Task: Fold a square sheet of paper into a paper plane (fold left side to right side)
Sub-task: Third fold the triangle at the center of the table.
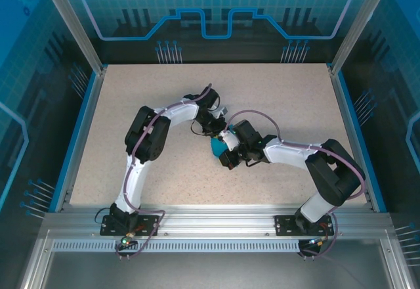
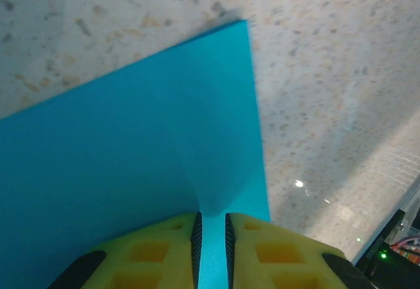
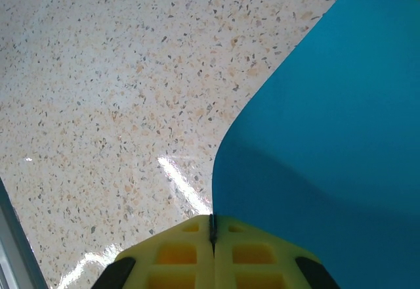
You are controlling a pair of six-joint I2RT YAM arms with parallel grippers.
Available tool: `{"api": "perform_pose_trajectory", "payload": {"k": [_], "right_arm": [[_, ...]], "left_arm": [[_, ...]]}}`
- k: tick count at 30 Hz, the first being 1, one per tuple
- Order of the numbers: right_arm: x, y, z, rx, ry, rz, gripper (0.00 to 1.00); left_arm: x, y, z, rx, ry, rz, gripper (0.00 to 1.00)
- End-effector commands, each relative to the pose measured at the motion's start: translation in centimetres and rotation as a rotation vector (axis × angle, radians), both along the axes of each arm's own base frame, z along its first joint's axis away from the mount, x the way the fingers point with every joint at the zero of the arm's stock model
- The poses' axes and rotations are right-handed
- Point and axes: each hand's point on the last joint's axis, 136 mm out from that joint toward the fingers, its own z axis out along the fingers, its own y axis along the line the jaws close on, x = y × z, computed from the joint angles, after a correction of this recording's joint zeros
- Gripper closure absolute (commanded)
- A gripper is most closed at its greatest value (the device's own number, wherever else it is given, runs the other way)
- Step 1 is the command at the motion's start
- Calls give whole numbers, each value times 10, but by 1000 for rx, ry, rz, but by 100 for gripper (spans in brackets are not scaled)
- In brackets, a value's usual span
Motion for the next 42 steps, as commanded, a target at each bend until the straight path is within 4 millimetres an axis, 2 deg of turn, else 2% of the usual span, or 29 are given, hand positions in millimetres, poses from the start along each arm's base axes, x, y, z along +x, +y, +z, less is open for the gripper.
{"api": "perform_pose_trajectory", "payload": {"k": [1,9,21,42], "right_arm": [[8,0,4,19,9,-25,100],[21,-19,-1,-14,35,-100,100],[44,-47,-14,-78,68,-244,100],[57,-61,-23,-124,84,-311,100]], "left_arm": [[-8,2,-9,24,30,-35,81],[-14,6,-23,50,47,-46,84],[-15,4,-22,50,46,-48,85],[-15,4,-23,51,51,-45,85]]}}
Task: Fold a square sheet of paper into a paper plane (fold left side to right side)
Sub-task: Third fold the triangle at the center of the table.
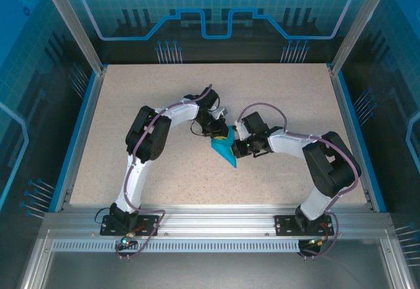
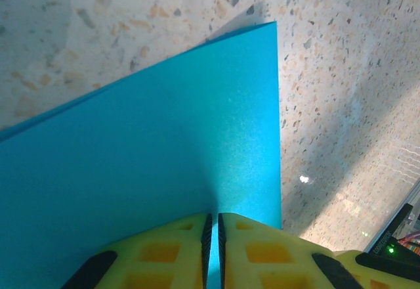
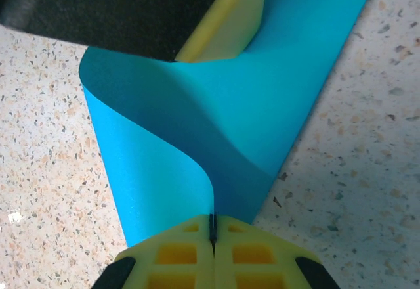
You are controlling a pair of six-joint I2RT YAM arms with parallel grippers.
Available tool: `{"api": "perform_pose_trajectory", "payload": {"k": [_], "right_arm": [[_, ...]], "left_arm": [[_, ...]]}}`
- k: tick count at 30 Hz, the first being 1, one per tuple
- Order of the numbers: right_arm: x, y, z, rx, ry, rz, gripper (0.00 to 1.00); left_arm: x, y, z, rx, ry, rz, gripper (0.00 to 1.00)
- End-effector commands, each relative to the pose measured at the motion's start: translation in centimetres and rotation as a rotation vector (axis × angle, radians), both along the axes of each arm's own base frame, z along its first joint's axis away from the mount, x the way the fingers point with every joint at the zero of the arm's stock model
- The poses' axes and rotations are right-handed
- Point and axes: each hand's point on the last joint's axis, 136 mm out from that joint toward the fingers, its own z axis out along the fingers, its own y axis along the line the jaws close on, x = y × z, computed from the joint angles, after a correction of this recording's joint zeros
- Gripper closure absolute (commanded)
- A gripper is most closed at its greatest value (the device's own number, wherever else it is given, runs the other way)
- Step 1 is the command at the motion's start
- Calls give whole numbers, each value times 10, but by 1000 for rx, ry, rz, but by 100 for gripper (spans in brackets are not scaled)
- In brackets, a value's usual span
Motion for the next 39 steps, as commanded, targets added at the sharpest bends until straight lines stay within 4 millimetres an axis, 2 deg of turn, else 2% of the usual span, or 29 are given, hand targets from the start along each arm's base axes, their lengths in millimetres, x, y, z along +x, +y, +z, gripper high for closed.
{"api": "perform_pose_trajectory", "payload": {"k": [1,10,11,19,39], "right_arm": [[7,-5,-1,-11,12,-37,100],[7,-7,-6,-19,24,-42,100],[15,-3,2,-7,3,-42,100],[17,0,4,-1,-1,-36,100],[2,0,-11,-15,54,-21,100]], "left_arm": [[-13,3,-21,52,52,-24,85],[-14,3,-21,52,54,-23,85],[-13,3,-21,51,52,-24,85],[-13,4,-22,51,56,-20,85],[-13,4,-21,54,52,-21,85]]}}
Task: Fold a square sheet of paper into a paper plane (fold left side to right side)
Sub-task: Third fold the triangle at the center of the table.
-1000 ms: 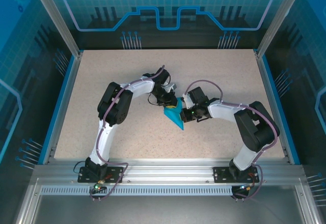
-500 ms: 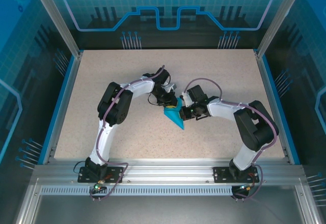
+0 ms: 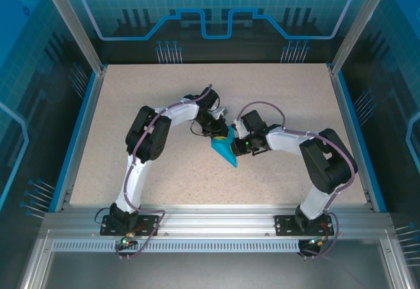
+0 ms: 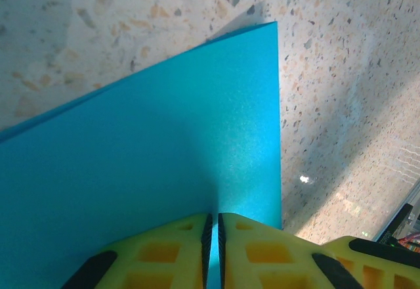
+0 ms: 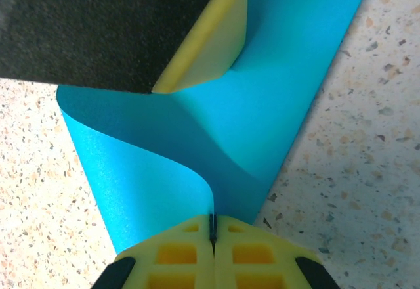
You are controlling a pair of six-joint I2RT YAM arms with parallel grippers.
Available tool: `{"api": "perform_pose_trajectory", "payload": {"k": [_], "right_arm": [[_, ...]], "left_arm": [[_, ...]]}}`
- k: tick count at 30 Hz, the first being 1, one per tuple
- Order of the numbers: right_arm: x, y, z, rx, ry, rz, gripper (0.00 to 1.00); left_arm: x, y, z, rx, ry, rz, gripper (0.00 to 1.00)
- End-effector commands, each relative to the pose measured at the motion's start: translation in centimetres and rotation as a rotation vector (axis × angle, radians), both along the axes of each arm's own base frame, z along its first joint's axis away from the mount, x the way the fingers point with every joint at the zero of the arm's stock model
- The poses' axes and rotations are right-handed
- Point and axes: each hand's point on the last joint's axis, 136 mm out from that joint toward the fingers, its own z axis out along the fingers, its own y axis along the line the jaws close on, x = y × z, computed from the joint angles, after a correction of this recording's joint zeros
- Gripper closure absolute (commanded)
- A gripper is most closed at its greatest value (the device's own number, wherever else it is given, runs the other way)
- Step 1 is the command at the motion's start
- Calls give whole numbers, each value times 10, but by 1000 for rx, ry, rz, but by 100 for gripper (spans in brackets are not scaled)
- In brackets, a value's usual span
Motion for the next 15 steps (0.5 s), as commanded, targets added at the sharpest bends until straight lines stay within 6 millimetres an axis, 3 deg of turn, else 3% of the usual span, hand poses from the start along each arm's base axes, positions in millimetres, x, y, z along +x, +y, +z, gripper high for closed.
{"api": "perform_pose_trajectory", "payload": {"k": [1,15], "right_arm": [[-6,-1,-7,-6,38,-3,100],[-13,0,-9,-21,45,16,100]], "left_arm": [[-13,4,-21,54,51,-21,85],[-13,5,-21,60,53,-18,84]]}}
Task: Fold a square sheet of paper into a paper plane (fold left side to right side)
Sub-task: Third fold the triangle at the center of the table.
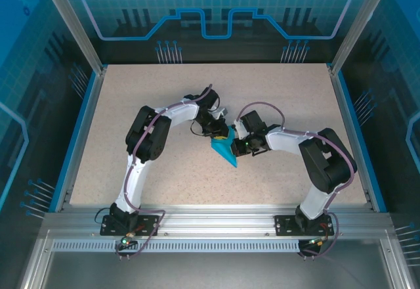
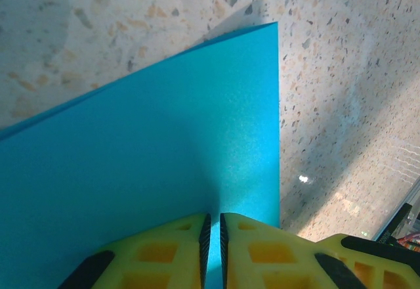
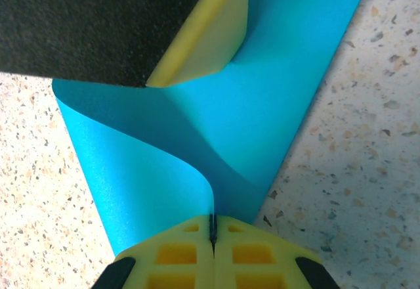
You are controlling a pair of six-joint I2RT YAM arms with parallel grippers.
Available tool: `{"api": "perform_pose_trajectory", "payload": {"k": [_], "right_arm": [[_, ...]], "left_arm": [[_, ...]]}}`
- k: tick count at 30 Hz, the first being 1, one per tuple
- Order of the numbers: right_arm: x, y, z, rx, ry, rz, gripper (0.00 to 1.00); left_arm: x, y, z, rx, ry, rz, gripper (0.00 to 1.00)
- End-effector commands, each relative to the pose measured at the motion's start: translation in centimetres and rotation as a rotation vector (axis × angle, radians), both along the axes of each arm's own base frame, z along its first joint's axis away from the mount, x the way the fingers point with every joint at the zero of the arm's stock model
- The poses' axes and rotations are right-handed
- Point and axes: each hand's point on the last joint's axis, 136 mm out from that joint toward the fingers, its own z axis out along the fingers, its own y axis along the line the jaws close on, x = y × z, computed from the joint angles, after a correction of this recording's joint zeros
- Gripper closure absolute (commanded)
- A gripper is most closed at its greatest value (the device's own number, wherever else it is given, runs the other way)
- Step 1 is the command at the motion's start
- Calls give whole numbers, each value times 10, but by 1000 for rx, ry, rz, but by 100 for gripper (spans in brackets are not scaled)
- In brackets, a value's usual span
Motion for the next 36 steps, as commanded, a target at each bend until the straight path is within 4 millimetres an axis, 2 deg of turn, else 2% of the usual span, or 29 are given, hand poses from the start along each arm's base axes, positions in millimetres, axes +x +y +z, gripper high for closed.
{"api": "perform_pose_trajectory", "payload": {"k": [1,16,36], "right_arm": [[-10,1,-5,-14,31,14,100],[-5,1,13,-10,-14,4,100],[1,1,0,-43,9,0,100]], "left_arm": [[-13,5,-21,61,52,-18,83],[-14,5,-21,65,52,-17,84],[-14,5,-21,62,55,-15,84]]}}
